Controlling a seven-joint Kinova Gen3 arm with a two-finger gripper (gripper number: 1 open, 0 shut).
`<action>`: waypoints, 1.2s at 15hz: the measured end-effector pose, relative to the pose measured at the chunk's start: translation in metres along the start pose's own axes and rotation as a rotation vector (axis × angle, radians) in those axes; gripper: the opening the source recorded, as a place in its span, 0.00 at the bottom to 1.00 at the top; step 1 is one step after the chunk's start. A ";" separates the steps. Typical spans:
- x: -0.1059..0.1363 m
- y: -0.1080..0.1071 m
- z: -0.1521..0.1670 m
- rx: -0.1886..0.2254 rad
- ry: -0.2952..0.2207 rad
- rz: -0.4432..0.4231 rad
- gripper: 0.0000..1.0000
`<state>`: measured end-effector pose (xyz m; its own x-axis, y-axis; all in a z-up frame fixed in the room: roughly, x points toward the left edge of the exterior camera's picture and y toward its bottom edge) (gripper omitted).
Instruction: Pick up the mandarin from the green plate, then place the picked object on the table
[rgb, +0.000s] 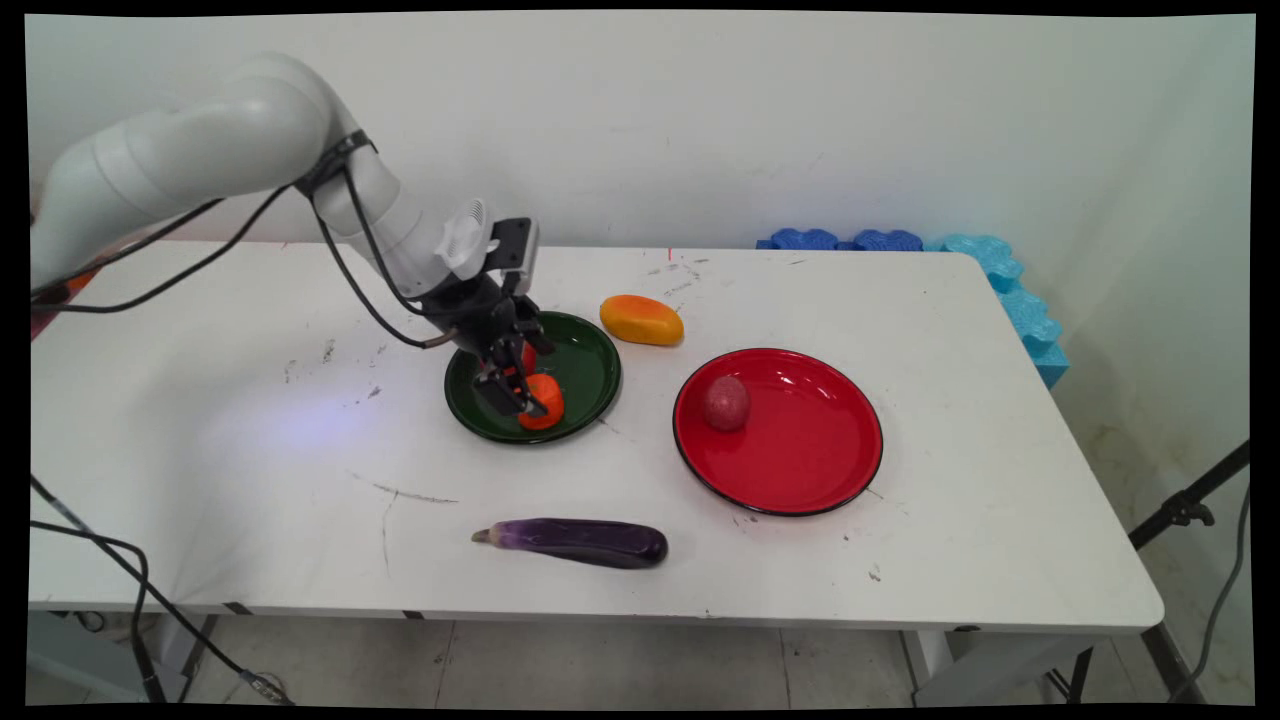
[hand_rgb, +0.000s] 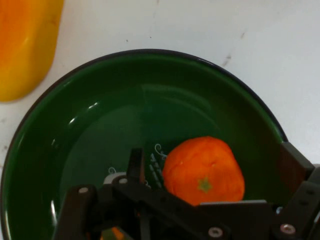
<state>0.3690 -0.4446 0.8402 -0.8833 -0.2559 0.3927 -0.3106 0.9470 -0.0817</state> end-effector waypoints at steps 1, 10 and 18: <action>0.001 -0.003 0.004 -0.006 -0.002 0.005 1.00; 0.003 -0.014 0.025 -0.046 -0.011 0.030 1.00; 0.008 -0.016 0.029 -0.066 -0.003 0.025 0.00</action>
<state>0.3570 -0.4672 0.8182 -0.8917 -0.2321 0.3887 -0.2643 0.9640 -0.0307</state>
